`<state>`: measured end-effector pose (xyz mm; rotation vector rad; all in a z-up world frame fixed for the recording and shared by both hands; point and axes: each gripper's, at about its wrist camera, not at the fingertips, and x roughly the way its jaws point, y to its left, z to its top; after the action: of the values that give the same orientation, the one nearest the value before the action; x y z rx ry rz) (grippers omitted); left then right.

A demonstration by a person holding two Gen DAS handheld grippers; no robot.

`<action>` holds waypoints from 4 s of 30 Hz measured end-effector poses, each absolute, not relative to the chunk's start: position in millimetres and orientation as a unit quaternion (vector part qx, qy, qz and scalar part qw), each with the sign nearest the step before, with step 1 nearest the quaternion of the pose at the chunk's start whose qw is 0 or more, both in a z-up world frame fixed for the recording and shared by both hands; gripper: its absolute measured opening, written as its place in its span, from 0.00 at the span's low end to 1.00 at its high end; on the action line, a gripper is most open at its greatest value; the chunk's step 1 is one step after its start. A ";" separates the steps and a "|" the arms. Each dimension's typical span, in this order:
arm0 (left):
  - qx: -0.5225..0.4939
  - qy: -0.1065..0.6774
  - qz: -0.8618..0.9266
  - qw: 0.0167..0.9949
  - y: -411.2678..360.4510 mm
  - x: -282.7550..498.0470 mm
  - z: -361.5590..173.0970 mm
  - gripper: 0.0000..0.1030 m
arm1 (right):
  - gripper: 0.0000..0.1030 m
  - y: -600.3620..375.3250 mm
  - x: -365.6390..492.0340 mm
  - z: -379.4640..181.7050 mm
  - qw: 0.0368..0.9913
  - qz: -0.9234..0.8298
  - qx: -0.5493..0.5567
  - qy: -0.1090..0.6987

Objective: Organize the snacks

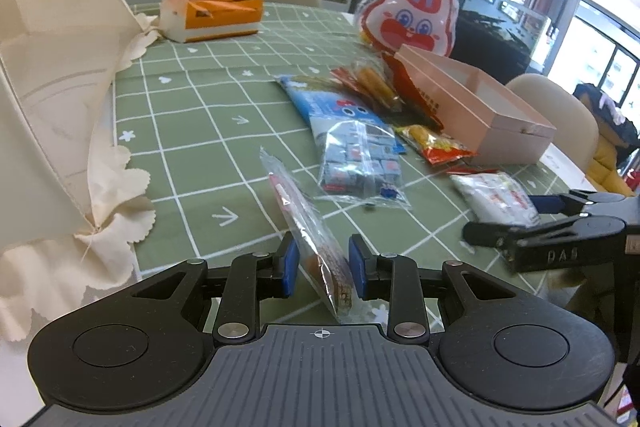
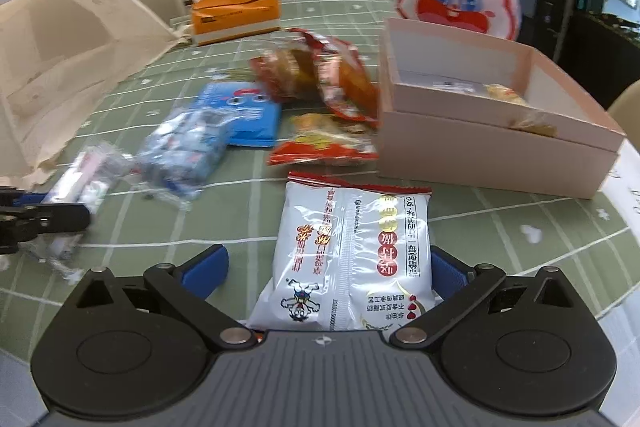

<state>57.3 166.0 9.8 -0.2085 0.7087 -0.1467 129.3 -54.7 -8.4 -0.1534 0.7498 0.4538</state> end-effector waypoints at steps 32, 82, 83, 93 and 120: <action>-0.063 0.326 -0.119 0.936 93.5 12.1 26.2 0.15 | 0.74 -151.2 64.1 32.2 0.929 0.187 -0.055 0.314; -0.213 0.317 0.023 0.924 182.8 175.0 48.1 0.17 | 0.86 -119.0 354.0 61.4 0.889 0.193 0.010 0.416; -0.220 0.322 0.020 0.921 187.2 169.7 43.3 0.17 | 0.86 -117.9 351.9 64.1 0.893 0.177 0.005 0.413; -0.238 0.364 -0.032 0.900 189.8 145.7 14.8 0.17 | 0.86 -62.0 239.4 83.0 0.903 0.255 -0.019 0.345; -0.239 0.377 -0.046 0.894 203.9 124.8 28.2 0.17 | 0.86 5.3 131.6 15.8 0.885 0.303 -0.108 0.336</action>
<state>124.8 203.9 28.2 -0.4955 0.7811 -0.0960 131.6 5.3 15.8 -0.2243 0.6990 0.6309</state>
